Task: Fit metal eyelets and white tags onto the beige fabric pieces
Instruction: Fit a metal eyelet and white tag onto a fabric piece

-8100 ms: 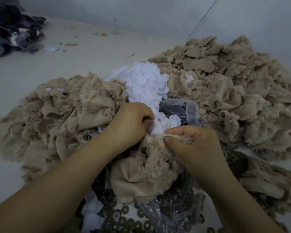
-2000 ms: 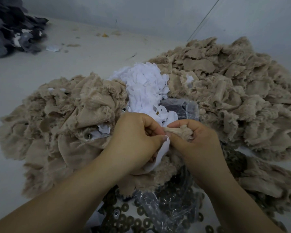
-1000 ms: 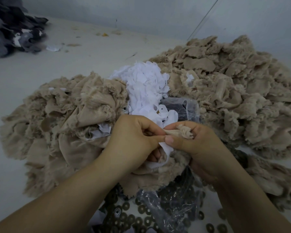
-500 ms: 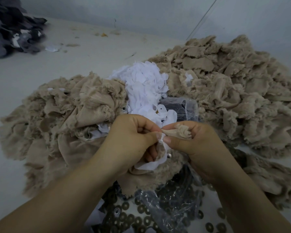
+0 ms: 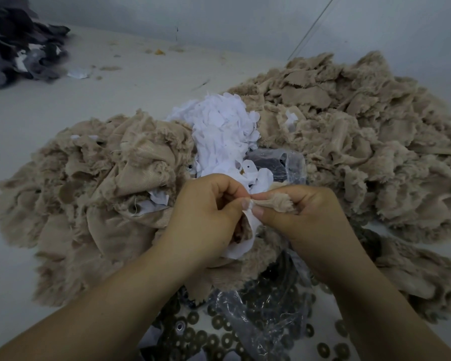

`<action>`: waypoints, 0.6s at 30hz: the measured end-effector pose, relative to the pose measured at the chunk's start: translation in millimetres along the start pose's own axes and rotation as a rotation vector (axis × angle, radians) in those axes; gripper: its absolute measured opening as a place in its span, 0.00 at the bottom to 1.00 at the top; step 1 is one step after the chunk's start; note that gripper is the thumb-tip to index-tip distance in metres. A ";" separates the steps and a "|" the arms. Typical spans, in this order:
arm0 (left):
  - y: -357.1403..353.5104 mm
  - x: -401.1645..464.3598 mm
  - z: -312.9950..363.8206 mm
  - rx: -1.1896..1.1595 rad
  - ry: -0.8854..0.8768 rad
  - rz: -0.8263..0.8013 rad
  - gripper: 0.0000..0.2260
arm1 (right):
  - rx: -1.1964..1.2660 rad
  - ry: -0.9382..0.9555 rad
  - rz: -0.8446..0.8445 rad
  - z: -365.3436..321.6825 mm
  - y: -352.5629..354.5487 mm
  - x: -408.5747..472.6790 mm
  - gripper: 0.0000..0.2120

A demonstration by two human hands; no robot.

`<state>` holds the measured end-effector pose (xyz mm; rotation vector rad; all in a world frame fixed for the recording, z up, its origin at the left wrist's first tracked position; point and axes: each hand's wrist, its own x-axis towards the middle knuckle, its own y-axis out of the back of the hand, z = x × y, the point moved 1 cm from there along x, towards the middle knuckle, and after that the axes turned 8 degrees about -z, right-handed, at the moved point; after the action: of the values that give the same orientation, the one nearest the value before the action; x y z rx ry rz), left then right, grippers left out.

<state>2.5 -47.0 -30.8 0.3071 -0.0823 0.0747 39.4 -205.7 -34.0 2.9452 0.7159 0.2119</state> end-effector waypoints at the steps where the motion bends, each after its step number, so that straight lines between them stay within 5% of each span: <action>1: 0.1 -0.1 0.4 0.007 -0.005 0.001 0.06 | 0.014 0.001 0.007 -0.7 -0.6 0.1 0.07; 10: -3.5 -5.4 -3.3 0.099 -0.111 0.044 0.07 | 0.096 -0.048 0.037 2.0 -4.1 -0.2 0.08; 18: -5.4 -10.3 -3.6 0.354 -0.415 0.172 0.05 | 0.229 -0.063 0.112 6.9 -9.5 -0.2 0.08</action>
<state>-7.1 -51.7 -36.8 0.6664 -0.5111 0.1960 36.1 -197.8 -42.0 3.1966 0.6054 0.0482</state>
